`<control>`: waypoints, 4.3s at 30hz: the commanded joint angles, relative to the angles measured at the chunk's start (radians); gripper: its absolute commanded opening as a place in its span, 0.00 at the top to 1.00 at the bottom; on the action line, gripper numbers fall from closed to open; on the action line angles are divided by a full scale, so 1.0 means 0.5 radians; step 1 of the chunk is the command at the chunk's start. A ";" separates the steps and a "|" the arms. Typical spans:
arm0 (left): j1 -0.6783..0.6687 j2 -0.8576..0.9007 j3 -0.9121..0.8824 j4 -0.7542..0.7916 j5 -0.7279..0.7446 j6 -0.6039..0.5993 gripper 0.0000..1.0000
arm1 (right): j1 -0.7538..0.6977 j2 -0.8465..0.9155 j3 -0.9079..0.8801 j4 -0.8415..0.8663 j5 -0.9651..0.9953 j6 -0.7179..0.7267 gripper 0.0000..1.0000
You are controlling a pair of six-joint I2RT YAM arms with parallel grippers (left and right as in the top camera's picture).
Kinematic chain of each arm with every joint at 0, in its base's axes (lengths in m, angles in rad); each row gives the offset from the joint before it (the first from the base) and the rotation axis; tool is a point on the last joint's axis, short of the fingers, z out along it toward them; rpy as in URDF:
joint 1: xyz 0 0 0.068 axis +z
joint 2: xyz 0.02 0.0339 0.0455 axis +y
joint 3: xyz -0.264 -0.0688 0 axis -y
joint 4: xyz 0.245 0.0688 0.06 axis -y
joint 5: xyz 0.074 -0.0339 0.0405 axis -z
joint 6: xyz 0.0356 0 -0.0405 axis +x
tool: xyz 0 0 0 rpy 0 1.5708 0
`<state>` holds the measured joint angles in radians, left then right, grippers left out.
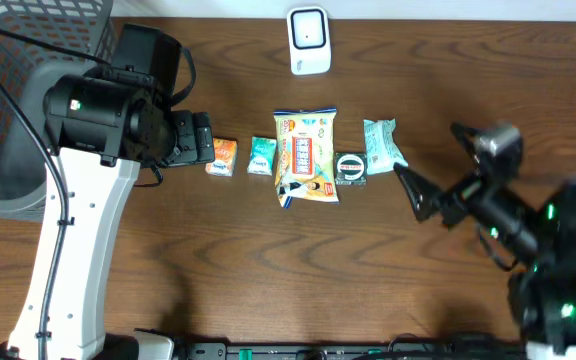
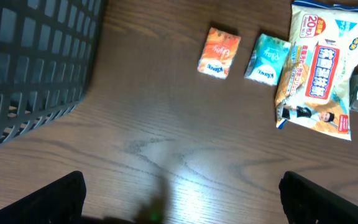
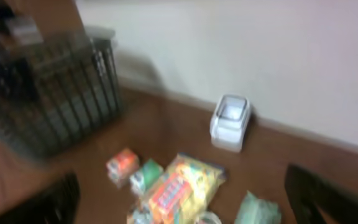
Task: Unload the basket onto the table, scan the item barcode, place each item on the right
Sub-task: 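Move the right gripper to the light-green wipes pack and grasp it, then lift the light-green pack and carry it toward the scanner, then hold the light-green pack in front of the scanner, turning it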
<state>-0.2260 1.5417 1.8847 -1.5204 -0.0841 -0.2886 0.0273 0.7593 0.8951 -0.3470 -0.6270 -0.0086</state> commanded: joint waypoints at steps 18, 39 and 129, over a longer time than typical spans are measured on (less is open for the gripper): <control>-0.001 0.001 -0.008 -0.009 -0.010 -0.010 0.02 | -0.001 0.880 0.537 -0.611 -0.343 0.054 0.09; -0.001 0.001 -0.008 -0.009 -0.010 -0.010 0.02 | -0.005 2.438 2.097 -1.807 0.397 0.103 0.22; -0.001 0.001 -0.008 -0.009 -0.010 -0.010 0.02 | 0.460 2.236 2.142 -1.044 -1.257 -0.011 0.99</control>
<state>-0.2260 1.5417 1.8839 -1.5208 -0.0841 -0.2886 0.2436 1.8912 1.9549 -0.8955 -1.2198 -0.0471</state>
